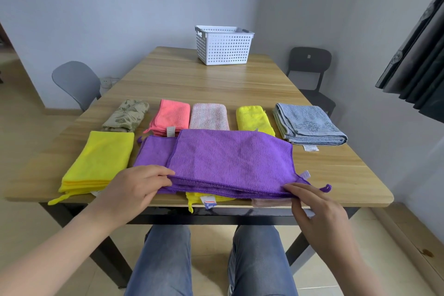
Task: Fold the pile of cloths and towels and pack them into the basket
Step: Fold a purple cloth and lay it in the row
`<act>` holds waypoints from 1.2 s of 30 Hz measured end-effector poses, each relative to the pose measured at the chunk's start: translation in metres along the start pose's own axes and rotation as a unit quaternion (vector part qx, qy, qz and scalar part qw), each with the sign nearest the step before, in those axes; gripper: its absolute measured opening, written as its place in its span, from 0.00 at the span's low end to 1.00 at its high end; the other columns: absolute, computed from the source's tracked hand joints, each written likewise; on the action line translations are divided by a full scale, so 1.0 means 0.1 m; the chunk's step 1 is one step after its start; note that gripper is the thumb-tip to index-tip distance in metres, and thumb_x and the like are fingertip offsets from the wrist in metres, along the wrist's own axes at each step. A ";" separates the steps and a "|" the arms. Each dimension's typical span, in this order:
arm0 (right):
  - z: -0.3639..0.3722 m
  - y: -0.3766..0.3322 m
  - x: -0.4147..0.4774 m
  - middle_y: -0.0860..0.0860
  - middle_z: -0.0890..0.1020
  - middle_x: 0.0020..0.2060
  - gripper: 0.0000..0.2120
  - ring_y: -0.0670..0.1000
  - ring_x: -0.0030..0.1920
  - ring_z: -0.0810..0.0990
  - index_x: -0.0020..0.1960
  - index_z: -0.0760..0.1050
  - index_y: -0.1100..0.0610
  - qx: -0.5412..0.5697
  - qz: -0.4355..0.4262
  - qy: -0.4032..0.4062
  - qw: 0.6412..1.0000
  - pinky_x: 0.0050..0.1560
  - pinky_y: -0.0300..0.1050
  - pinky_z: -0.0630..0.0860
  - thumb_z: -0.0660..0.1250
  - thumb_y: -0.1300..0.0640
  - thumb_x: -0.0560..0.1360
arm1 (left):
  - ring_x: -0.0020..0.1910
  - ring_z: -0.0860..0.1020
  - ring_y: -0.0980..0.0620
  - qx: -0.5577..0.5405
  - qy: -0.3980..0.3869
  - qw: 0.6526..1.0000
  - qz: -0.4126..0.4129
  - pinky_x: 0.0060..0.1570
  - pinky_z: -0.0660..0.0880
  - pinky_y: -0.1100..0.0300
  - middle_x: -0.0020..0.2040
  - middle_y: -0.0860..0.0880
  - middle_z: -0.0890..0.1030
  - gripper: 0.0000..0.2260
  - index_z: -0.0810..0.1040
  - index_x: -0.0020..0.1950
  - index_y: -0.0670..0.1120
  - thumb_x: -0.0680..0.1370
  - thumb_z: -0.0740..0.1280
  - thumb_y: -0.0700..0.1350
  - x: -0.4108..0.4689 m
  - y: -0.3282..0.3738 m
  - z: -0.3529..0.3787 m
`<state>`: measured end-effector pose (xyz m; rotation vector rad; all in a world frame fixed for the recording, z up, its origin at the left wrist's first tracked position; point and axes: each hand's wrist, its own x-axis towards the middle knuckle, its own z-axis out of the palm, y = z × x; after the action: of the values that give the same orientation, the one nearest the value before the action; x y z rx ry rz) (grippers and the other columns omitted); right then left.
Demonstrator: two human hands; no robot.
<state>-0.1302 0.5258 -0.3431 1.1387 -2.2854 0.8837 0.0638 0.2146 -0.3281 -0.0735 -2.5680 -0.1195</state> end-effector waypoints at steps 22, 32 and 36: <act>-0.31 0.12 0.41 0.46 0.82 0.46 0.11 0.42 0.42 0.78 0.51 0.82 0.59 0.055 -0.033 0.053 0.997 0.42 0.35 0.73 0.68 0.70 0.72 | 0.46 0.75 0.60 -0.030 0.087 0.993 -0.074 0.48 0.68 0.75 0.44 0.51 0.81 0.12 0.80 0.41 0.42 0.74 0.61 0.47 0.36 0.00 -0.27; -0.67 -0.03 1.62 0.45 0.82 0.43 0.18 0.43 0.43 0.80 0.56 0.78 0.54 0.129 -0.009 0.116 0.985 0.49 0.28 0.73 0.65 0.73 0.72 | 0.40 0.73 0.63 -0.047 0.213 0.969 -0.119 0.42 0.66 0.74 0.39 0.58 0.77 0.07 0.75 0.39 0.49 0.72 0.60 0.49 1.37 -0.34 -0.74; -0.81 -0.05 2.05 0.46 0.84 0.42 0.19 0.45 0.43 0.82 0.54 0.78 0.49 0.230 0.027 0.077 0.970 0.49 0.34 0.76 0.66 0.71 0.73 | 0.38 0.74 0.70 -0.066 0.249 0.957 -0.132 0.41 0.67 0.77 0.43 0.67 0.76 0.10 0.70 0.37 0.58 0.73 0.65 0.43 1.68 -0.50 -0.88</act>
<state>-0.2346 0.4703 -0.1575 1.1399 -2.0481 1.5239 -0.0339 0.1604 -0.1675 0.2253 -2.0501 -0.3631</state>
